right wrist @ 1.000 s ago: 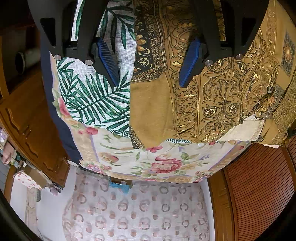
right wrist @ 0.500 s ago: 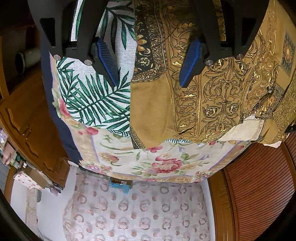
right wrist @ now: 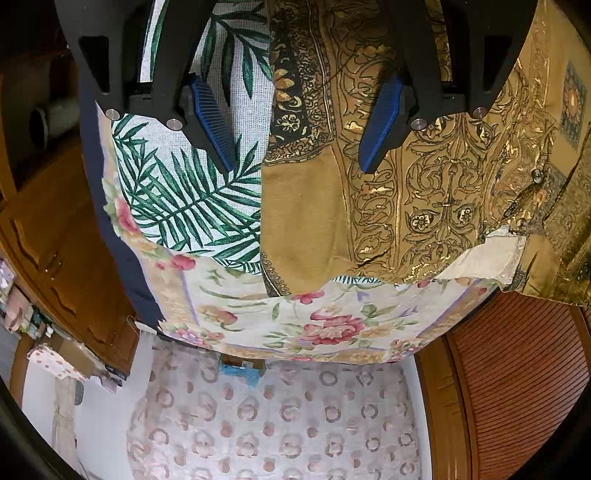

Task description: Fold small clothes

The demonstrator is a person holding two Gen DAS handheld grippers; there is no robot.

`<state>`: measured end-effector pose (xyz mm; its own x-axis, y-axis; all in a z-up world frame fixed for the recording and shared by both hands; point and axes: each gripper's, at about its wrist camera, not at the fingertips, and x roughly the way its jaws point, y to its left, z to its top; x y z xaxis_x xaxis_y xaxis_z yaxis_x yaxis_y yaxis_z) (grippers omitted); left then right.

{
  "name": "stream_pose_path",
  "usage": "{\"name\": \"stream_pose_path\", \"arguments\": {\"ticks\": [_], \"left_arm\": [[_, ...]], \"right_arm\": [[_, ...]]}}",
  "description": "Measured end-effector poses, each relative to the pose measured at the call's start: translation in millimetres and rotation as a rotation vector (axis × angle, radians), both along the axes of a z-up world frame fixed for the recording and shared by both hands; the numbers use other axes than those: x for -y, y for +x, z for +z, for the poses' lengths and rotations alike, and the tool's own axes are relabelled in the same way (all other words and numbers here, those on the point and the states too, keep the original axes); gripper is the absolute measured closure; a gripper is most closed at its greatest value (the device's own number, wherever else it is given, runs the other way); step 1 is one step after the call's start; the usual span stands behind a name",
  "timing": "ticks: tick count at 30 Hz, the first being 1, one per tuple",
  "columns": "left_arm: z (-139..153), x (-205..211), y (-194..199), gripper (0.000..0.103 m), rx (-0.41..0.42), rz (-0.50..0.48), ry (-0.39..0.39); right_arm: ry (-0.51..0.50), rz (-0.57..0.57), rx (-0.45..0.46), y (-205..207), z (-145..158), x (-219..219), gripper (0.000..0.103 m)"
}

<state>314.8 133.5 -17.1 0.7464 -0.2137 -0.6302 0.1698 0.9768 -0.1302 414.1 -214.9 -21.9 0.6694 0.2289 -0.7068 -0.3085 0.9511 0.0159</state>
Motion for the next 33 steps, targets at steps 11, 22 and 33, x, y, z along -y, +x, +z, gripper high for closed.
{"name": "stream_pose_path", "arguments": {"ticks": [11,22,33], "left_arm": [[6.9,13.6,-18.7,0.1,0.016,-0.016,0.004],[6.7,27.9,-44.0,0.1,0.038,-0.031,-0.012],[36.8,24.1,-110.6,0.1,0.138,-0.005,-0.059]], "right_arm": [[0.054,-0.033,-0.053,48.8,5.9,23.1,0.033],[0.063,0.08,-0.044,54.1,7.2,8.7,0.099],[0.164,0.117,0.185,-52.7,54.7,27.4,0.1]]}}
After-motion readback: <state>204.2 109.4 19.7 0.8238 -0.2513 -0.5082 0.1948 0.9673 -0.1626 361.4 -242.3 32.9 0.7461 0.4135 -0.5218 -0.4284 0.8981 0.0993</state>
